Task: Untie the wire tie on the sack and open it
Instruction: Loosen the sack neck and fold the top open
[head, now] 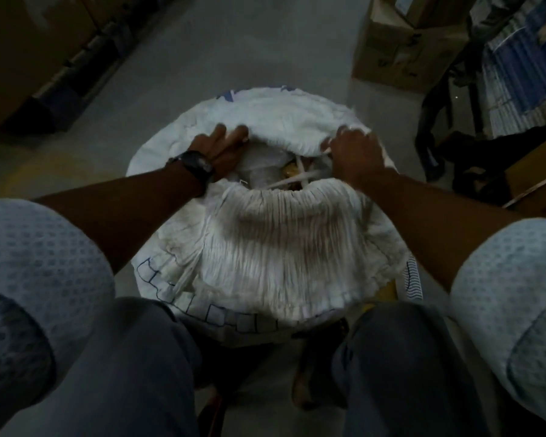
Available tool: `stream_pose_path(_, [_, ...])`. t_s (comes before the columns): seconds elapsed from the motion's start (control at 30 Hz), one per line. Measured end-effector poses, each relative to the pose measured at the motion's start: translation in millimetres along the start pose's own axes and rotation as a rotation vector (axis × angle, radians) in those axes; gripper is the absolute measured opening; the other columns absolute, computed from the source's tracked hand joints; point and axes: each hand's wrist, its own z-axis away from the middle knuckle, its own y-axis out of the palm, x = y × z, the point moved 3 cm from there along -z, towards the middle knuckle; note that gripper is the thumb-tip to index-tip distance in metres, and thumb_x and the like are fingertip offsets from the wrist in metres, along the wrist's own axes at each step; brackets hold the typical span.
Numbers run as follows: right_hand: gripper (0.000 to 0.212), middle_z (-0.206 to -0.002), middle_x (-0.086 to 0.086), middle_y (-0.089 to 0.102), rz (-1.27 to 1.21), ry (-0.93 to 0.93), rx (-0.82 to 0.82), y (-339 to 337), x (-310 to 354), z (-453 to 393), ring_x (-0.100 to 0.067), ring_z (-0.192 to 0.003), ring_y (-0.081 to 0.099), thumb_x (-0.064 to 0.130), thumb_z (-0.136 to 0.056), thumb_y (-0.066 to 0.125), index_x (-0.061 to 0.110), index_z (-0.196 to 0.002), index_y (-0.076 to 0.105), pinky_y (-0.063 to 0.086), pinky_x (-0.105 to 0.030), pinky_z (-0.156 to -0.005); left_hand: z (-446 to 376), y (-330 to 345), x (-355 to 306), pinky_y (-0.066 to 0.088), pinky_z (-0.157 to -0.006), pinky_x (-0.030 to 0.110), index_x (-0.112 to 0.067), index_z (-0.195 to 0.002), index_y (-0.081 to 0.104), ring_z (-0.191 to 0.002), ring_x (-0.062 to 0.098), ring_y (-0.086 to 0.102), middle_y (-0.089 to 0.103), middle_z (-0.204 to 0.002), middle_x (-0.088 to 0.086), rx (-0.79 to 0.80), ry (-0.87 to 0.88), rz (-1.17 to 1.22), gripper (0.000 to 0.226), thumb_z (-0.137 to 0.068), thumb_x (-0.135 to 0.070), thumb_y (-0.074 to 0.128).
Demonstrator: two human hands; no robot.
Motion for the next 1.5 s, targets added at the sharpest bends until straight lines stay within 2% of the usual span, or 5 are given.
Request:
stream_pose_path(0.4, [0.027, -0.100, -0.008, 0.069, -0.332, -0.105, -0.373, -64, 2, 37, -0.028, -0.096, 0.064, 0.033, -0.092, 0.049, 0.015, -0.095, 0.069, 0.047, -0.039, -0.085, 29, -64, 15, 0.049, -0.091, 0.047, -0.022, -0.110, 0.069, -0.112, 0.032, 0.058, 0.065, -0.121, 0.010, -0.353, 0.114, 0.415, 0.048, -0.088, -0.056, 0.043])
stream_pose_path(0.93, [0.046, -0.123, -0.015, 0.063, -0.165, -0.283, 0.818, -57, 44, 136, -0.028, -0.107, 0.060, 0.042, -0.101, 0.051, 0.002, -0.118, 0.065, 0.043, -0.031, -0.090, 93, -57, -98, 0.045, -0.062, 0.030, -0.013, -0.070, 0.067, -0.059, 0.013, 0.053, 0.061, -0.066, -0.003, 0.669, 0.197, 0.634, 0.061, -0.079, -0.071, 0.054])
stream_pose_path(1.1, [0.039, -0.057, 0.007, 0.052, -0.337, -0.320, 0.329, -59, 49, 121, -0.008, -0.050, 0.050, 0.035, -0.092, 0.061, 0.021, -0.055, 0.055, 0.043, -0.029, -0.062, 91, -62, -107, 0.050, -0.059, 0.030, -0.022, -0.077, 0.067, -0.061, 0.012, 0.061, 0.066, -0.069, -0.008, 0.202, 0.328, 0.406, 0.071, -0.071, -0.087, 0.040])
stream_pose_path(1.27, [0.025, -0.105, -0.011, 0.068, -0.373, -0.030, -0.560, -73, 26, 95, -0.027, -0.101, 0.063, 0.028, -0.092, 0.051, 0.011, -0.096, 0.069, 0.049, -0.039, -0.090, 76, -83, -51, 0.047, -0.082, 0.042, -0.019, -0.111, 0.063, -0.091, 0.030, 0.060, 0.066, -0.101, 0.009, -0.590, 0.004, 0.382, 0.054, -0.090, -0.062, 0.039])
stream_pose_path(1.5, [0.062, -0.159, -0.022, 0.024, -0.445, 0.120, -0.136, 2, 25, 58, -0.035, -0.149, 0.022, 0.037, -0.104, 0.035, 0.000, -0.153, 0.022, 0.017, -0.047, -0.123, 39, 2, -21, 0.025, -0.118, 0.044, 0.000, -0.149, 0.023, -0.142, 0.035, 0.030, 0.031, -0.152, 0.024, -0.314, -0.388, 0.728, 0.083, -0.092, -0.059, 0.041])
